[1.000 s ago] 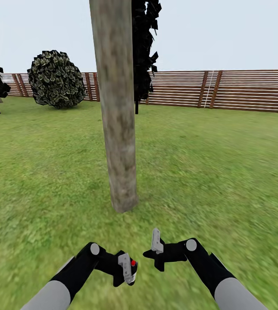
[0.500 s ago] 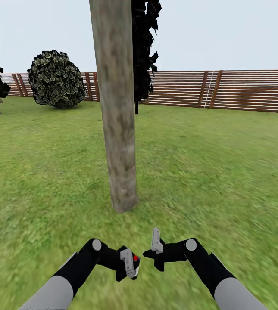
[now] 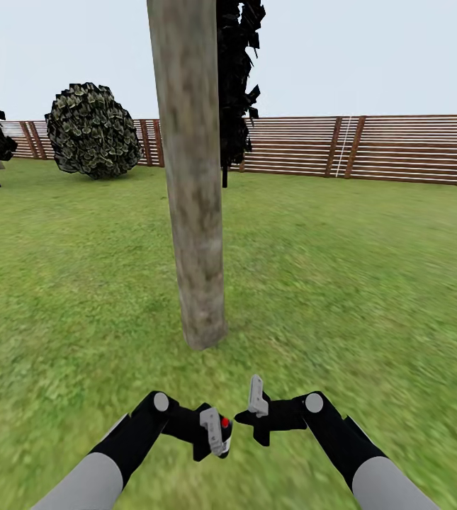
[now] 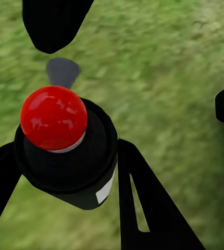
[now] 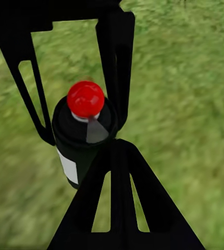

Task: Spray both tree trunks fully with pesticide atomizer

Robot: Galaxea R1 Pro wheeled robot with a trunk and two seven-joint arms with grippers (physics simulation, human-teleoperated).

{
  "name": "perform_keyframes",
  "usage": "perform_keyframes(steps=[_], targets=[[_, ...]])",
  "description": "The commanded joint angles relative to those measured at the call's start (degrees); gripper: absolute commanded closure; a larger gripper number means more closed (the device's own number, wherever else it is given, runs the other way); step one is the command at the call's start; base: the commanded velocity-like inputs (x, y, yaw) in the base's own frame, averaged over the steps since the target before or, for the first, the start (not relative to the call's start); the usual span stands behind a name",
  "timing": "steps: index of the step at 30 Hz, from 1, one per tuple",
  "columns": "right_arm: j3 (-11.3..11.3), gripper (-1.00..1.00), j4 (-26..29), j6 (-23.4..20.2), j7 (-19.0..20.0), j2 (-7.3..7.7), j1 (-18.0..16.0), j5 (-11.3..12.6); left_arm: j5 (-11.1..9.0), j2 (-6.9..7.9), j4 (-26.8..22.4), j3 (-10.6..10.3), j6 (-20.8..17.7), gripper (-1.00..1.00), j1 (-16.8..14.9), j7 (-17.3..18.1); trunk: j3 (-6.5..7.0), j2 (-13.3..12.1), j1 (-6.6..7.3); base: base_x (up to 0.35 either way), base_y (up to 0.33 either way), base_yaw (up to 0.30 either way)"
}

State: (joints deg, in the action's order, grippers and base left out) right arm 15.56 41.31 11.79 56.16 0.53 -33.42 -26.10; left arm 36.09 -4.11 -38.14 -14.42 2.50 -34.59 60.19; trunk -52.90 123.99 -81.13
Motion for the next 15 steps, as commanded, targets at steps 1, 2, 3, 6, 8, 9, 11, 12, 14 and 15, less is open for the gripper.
perform_keyframes(steps=[1, 2, 3, 6, 8, 9, 11, 12, 14, 15], targets=[[0.00, 1.00, 0.00, 0.00, 0.00, 0.00, 0.01, 0.00, -0.04, -0.04, -0.02, 0.00, -0.02, 1.00, -0.02, -0.04, 0.00, 0.00, 0.00, 0.000, 0.000, 0.000], [0.00, 1.00, 0.00, -0.01, 0.00, 0.00, 0.00, 0.00, -0.10, -0.07, -0.05, 0.00, -0.03, 1.00, -0.11, -0.06, 0.00, 0.00, 0.00, 0.000, 0.000, 0.000], [0.00, 1.00, 0.00, -0.01, 0.00, 0.00, 0.01, 0.00, -0.20, -0.05, -0.04, 0.00, -0.03, 1.00, -0.26, -0.06, 0.00, 0.00, 0.00, 0.000, 0.000, 0.000], [0.00, 1.00, 0.00, -0.01, 0.00, 0.00, -0.03, 0.00, -0.36, -0.02, -0.01, 0.07, -0.04, 1.00, -0.64, -0.07, 0.00, 0.00, 0.00, 0.000, 0.000, 0.000], [0.00, 1.00, 0.00, 0.00, 0.00, 0.00, -0.01, 0.00, -0.39, -0.07, -0.01, 0.08, -0.04, 1.00, -0.70, -0.07, 0.00, 0.00, 0.00, 0.000, 0.000, 0.000], [0.00, 1.00, 0.00, 0.00, 0.00, 0.00, 0.00, 0.00, -0.39, -0.08, 0.00, 0.09, -0.04, 1.00, -0.71, -0.07, 0.00, 0.00, 0.00, 0.000, 0.000, 0.000], [0.00, 1.00, 0.00, -0.01, 0.00, 0.00, -0.01, 0.00, -0.38, -0.37, 0.00, 0.09, -0.04, 1.00, -0.73, -0.07, 0.00, 0.00, 0.00, 0.000, 0.000, 0.000], [0.00, 1.00, 0.01, -0.01, 0.00, 0.00, -0.02, 0.00, -0.36, -0.49, 0.01, 0.09, -0.04, 1.00, -0.73, -0.07, 0.00, 0.00, 0.00, 0.000, 0.000, 0.000], [0.00, 1.00, 0.06, -0.01, 0.00, 0.00, 0.01, 0.00, -0.37, -0.71, 0.06, 0.09, -0.02, 1.00, -0.74, -0.07, 0.00, 0.00, 0.00, 0.000, 0.000, 0.000], [0.00, 1.00, 0.08, -0.01, 0.00, 0.00, 0.00, 0.00, -0.39, -0.76, 0.07, 0.09, -0.03, 1.00, -0.74, -0.07, 0.00, 0.00, 0.00, 0.000, 0.000, 0.000]])
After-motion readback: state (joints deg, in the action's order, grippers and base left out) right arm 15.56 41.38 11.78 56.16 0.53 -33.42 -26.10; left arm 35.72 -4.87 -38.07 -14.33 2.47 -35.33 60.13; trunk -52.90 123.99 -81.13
